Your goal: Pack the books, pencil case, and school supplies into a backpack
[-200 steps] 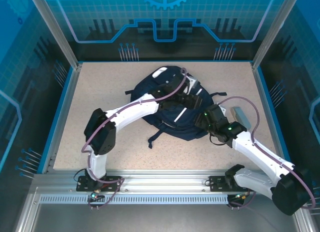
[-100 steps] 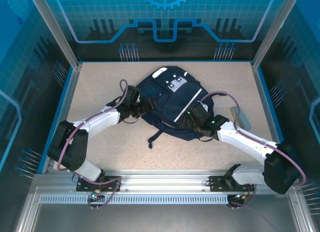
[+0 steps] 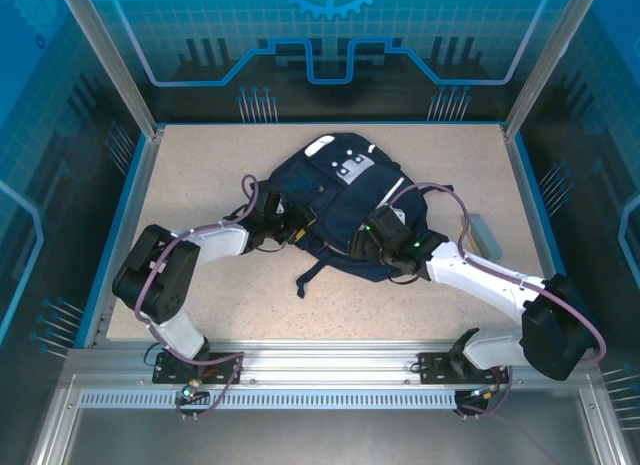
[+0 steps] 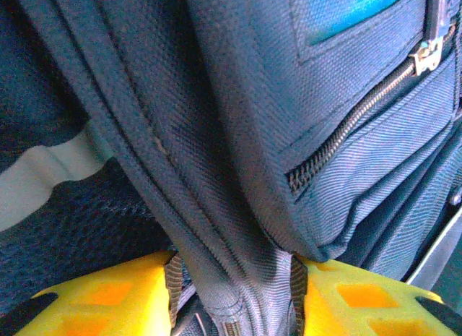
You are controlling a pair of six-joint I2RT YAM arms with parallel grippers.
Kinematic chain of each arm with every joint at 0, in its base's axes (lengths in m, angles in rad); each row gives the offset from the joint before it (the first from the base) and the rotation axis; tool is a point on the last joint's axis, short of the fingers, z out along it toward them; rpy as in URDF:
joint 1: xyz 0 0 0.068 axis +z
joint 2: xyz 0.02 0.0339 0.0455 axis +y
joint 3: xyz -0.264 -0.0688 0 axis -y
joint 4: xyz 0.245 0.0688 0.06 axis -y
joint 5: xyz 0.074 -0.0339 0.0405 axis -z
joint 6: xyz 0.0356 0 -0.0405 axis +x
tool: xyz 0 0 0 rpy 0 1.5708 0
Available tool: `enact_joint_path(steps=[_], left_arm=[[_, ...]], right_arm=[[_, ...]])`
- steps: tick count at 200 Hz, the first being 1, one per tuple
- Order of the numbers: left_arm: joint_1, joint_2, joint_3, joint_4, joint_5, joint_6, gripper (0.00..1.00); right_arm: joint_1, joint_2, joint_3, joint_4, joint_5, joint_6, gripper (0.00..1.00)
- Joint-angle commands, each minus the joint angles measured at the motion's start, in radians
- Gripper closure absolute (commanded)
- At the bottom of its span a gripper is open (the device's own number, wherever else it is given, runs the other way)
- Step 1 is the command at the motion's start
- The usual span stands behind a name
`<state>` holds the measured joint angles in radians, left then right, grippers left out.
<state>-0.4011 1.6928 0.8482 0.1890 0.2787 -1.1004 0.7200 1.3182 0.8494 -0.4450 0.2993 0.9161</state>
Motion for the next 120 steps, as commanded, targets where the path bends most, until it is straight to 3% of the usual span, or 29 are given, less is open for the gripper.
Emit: enact_joint_path(steps=[1, 51, 95, 120], left_arm=[[0.015, 0.033, -0.001, 0.085, 0.032, -0.031, 0.57], [0.022, 0.040, -0.030, 0.167, 0.067, -0.087, 0.64], [0.038, -0.022, -0.059, 0.175, 0.077, -0.083, 0.88], [0.050, -0.082, -0.081, 0.168, 0.073, -0.079, 0.96]], right_arm=[[0.012, 0.009, 0.025, -0.011, 0.013, 0.000, 0.12], [0.016, 0.087, 0.054, -0.010, 0.003, 0.002, 0.14], [0.017, 0.140, 0.002, 0.032, -0.009, -0.011, 0.14], [-0.014, 0.181, 0.009, 0.076, -0.028, -0.071, 0.14]])
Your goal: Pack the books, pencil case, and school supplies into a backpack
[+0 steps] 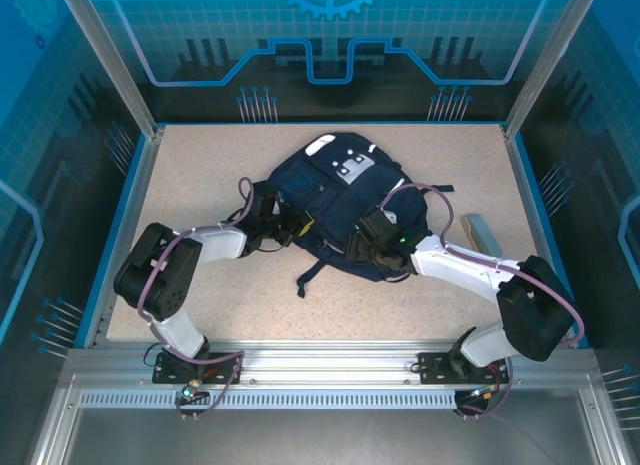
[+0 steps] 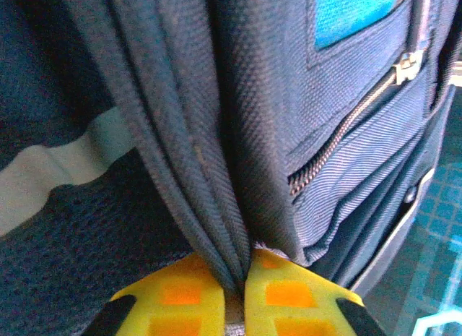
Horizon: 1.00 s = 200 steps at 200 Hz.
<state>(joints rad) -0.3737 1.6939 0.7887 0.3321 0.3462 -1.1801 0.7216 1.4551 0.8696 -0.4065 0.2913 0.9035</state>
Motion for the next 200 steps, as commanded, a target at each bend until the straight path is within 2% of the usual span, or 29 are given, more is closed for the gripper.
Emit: enact_joint_path(steps=[1, 52, 82, 107, 125, 156, 173, 200], left_arm=[[0.022, -0.086, -0.023, 0.024, 0.005, 0.001, 0.96], [0.035, -0.209, -0.081, -0.049, -0.003, 0.021, 1.00], [0.035, -0.240, -0.098, -0.069, 0.019, 0.019, 1.00], [0.035, -0.246, -0.092, -0.090, 0.025, 0.021, 0.99], [0.035, -0.246, -0.078, -0.112, 0.021, 0.027, 0.99], [0.036, -0.244, -0.071, -0.117, 0.019, 0.027, 0.98], [0.035, -0.245, -0.069, -0.117, 0.021, 0.027, 0.98], [0.036, -0.246, -0.068, -0.120, 0.020, 0.027, 0.98]], right_arm=[[-0.018, 0.046, -0.010, 0.039, -0.023, -0.061, 0.14], [-0.106, 0.179, 0.173, 0.042, -0.073, -0.215, 0.16], [-0.108, 0.208, 0.281, -0.019, -0.049, -0.267, 0.17], [-0.047, 0.165, 0.331, -0.132, 0.054, -0.272, 0.17], [0.022, 0.142, 0.360, -0.247, 0.134, -0.215, 0.17], [0.144, 0.125, 0.327, -0.222, 0.050, -0.115, 0.20], [0.199, 0.146, 0.309, -0.132, -0.022, -0.059, 0.25], [0.233, 0.224, 0.335, -0.065, -0.029, 0.030, 0.35]])
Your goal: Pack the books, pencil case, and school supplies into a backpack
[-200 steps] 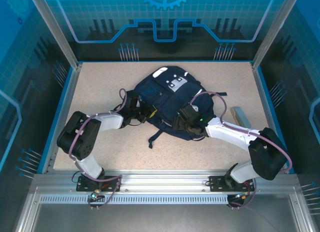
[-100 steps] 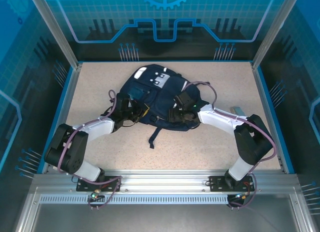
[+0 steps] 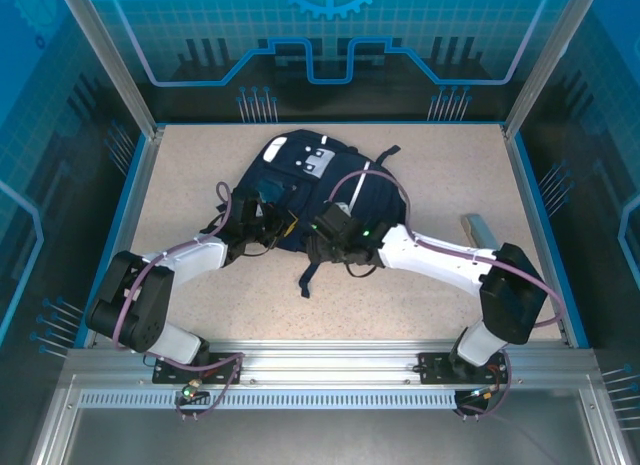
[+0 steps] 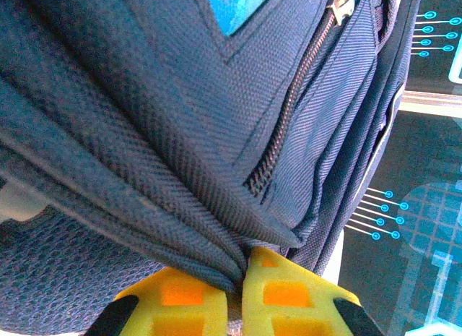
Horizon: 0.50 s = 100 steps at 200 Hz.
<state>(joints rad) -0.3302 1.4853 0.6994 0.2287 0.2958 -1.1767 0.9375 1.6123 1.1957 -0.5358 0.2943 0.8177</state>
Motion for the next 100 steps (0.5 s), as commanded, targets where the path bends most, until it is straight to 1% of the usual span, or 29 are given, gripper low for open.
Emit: enact_joint_path(steps=[1, 13, 29, 43, 69, 100], left_arm=[[-0.008, -0.037, 0.021, -0.017, 0.071, 0.023, 0.98], [-0.009, -0.038, 0.020, -0.017, 0.072, 0.021, 0.98], [-0.009, -0.040, 0.020, -0.014, 0.075, 0.021, 0.98], [-0.008, -0.041, 0.023, -0.012, 0.083, 0.028, 0.97], [-0.009, -0.046, 0.027, -0.021, 0.087, 0.035, 0.97], [-0.009, -0.049, 0.029, -0.031, 0.086, 0.036, 0.97]], right_arm=[[0.017, 0.070, 0.009, 0.066, -0.032, 0.119, 0.36], [0.013, 0.109, 0.021, 0.091, -0.036, 0.144, 0.40], [0.007, 0.156, 0.034, 0.151, -0.084, 0.146, 0.46], [0.007, 0.187, 0.046, 0.184, -0.080, 0.154, 0.51], [-0.002, 0.222, 0.056, 0.201, -0.052, 0.164, 0.53], [-0.006, 0.212, 0.049, 0.203, 0.011, 0.151, 0.56]])
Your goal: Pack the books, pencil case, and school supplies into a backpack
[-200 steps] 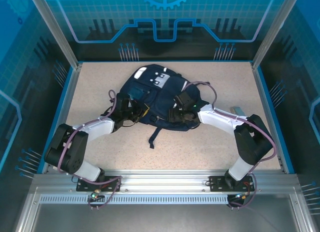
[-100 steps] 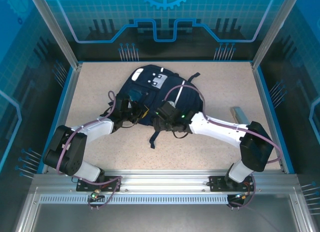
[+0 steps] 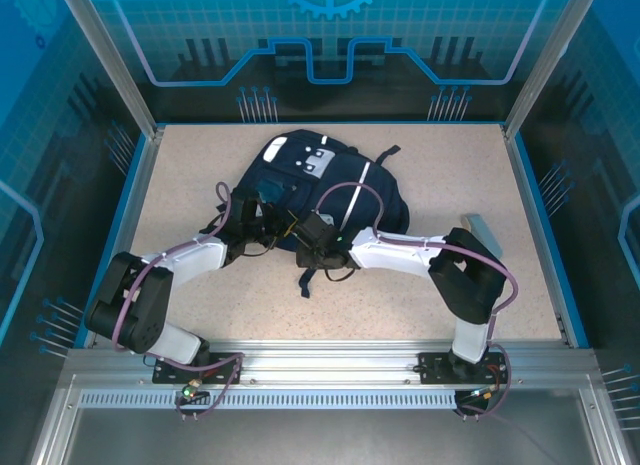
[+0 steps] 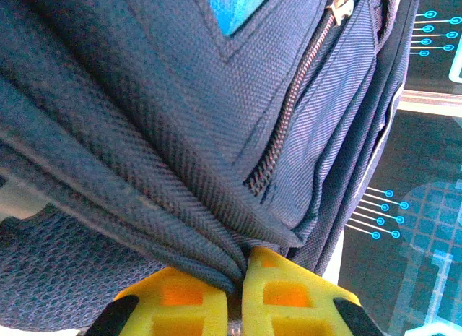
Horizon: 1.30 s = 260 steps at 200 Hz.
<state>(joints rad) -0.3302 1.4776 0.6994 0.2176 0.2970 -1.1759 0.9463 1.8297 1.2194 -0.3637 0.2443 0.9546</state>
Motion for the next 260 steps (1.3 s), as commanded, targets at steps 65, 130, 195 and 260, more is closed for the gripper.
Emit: enact_joint_path(steps=[65, 130, 195, 260], left_arm=[[-0.009, -0.042, 0.032, -0.032, 0.081, 0.035, 0.97], [-0.009, -0.037, 0.039, -0.043, 0.080, 0.040, 0.98], [-0.008, -0.032, 0.039, -0.052, 0.067, 0.047, 0.99], [0.027, -0.037, 0.033, -0.086, 0.029, 0.093, 1.00]], right_arm=[[-0.041, -0.024, 0.003, 0.063, 0.106, 0.008, 0.60], [-0.042, -0.024, 0.015, 0.088, 0.122, -0.027, 0.75], [-0.041, -0.057, -0.005, 0.038, 0.145, -0.021, 0.90], [-0.034, -0.152, -0.068, -0.181, 0.249, 0.026, 1.00]])
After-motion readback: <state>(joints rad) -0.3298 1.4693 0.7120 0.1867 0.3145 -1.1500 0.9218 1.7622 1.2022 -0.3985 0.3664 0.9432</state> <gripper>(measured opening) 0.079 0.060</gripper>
